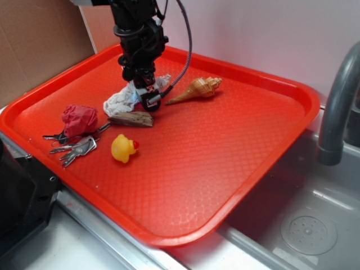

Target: Grab the white paper.

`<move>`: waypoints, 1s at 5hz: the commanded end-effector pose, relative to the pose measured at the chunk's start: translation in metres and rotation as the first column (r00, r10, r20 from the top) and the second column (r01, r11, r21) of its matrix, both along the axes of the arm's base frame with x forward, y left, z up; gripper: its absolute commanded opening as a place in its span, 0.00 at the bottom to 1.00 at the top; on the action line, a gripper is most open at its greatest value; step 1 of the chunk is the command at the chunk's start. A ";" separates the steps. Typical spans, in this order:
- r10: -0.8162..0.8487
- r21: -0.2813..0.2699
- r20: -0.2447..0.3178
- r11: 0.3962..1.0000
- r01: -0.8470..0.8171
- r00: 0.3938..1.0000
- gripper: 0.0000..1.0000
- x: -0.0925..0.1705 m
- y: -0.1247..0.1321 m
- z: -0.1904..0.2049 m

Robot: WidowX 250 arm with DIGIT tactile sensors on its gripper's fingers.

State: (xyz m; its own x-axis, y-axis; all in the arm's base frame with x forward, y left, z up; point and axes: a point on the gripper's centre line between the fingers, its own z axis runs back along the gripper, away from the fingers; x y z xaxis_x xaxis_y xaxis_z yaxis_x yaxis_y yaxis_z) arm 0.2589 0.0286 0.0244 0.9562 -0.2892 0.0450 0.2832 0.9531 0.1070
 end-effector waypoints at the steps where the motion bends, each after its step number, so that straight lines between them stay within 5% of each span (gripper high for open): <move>1: 0.271 -0.085 0.125 0.961 -0.262 0.954 0.00 -0.032 0.007 0.074; 2: 0.404 -0.106 0.077 0.912 -0.396 0.911 0.00 -0.038 -0.017 0.100; 3: 0.465 -0.057 0.068 0.885 -0.462 0.883 0.00 -0.035 -0.052 0.128; 4: 0.515 -0.065 0.091 0.857 -0.511 0.852 0.00 -0.040 -0.060 0.151; 5: 0.537 -0.075 0.049 0.842 -0.534 0.842 0.00 -0.044 -0.049 0.152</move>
